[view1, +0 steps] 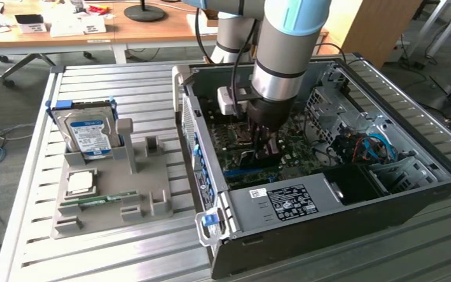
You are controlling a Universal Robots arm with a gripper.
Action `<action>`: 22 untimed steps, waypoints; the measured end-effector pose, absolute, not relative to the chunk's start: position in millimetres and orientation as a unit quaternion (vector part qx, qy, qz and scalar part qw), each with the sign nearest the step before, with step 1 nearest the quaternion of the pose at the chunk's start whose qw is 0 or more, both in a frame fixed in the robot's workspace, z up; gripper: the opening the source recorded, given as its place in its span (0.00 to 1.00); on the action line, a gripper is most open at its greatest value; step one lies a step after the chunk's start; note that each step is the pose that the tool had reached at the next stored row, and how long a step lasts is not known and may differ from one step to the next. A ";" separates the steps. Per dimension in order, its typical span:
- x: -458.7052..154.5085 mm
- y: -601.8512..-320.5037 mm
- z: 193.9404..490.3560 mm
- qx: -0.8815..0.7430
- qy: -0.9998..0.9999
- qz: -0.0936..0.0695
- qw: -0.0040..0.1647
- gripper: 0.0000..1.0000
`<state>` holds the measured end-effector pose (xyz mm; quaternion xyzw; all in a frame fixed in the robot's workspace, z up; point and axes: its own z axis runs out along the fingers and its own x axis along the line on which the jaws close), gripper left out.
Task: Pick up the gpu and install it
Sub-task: 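Insert the gpu into the slot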
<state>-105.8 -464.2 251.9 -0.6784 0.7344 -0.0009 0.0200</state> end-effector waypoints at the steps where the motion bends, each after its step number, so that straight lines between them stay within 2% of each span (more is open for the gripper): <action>1: -106.1 -464.2 251.7 -0.678 0.734 -0.001 0.020 0.27; 22: -108.0 -463.6 246.4 -0.678 0.734 0.000 0.021 0.27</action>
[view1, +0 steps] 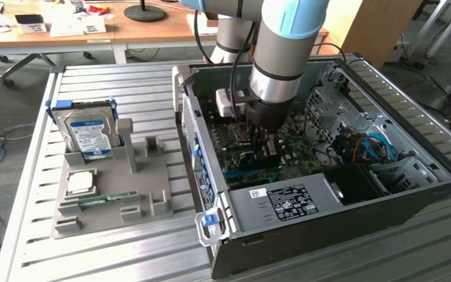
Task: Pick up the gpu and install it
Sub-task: 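Insert the gpu into the slot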
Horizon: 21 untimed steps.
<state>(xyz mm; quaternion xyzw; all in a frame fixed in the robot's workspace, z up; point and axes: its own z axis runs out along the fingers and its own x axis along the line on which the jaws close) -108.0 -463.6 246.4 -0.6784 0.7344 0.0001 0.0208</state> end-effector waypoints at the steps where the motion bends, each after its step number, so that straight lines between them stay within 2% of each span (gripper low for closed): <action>1: -108.0 -463.5 246.4 -0.678 0.734 0.000 0.021 0.27; 21: -109.6 -463.6 245.1 -0.678 0.734 0.000 0.021 0.27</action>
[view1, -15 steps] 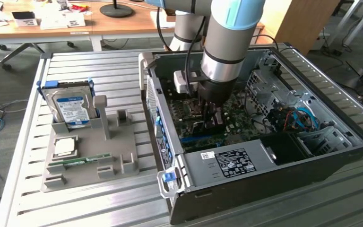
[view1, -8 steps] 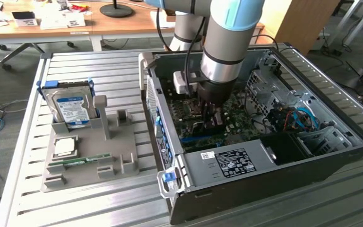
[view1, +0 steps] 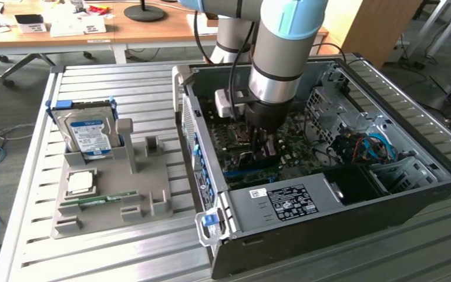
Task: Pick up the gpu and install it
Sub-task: 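Insert the gpu into the slot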
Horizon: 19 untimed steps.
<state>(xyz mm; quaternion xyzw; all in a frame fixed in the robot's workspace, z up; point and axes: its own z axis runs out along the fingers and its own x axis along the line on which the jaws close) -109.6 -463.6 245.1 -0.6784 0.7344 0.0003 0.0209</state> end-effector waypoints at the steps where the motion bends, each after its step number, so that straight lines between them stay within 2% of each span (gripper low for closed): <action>1: -109.7 -463.6 244.8 -0.678 0.734 0.000 0.021 0.27; 19: -109.9 -463.6 246.8 -0.684 0.729 0.001 0.021 0.27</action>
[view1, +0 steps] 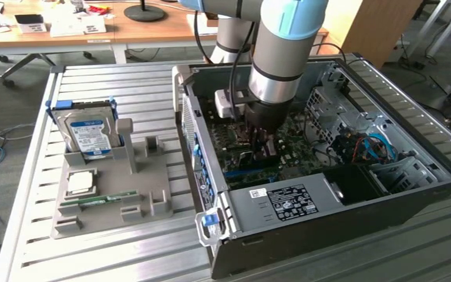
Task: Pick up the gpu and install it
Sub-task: 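Insert the gpu into the slot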
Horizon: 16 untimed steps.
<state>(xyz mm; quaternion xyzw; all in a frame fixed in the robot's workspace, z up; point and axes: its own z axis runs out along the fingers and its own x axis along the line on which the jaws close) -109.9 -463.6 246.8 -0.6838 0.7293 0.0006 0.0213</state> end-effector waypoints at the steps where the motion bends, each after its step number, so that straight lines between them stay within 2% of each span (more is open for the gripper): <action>1: -109.9 -463.5 246.8 -0.685 0.728 0.001 0.021 0.27; 16: -110.3 -463.6 245.4 -0.696 0.718 0.001 0.021 0.27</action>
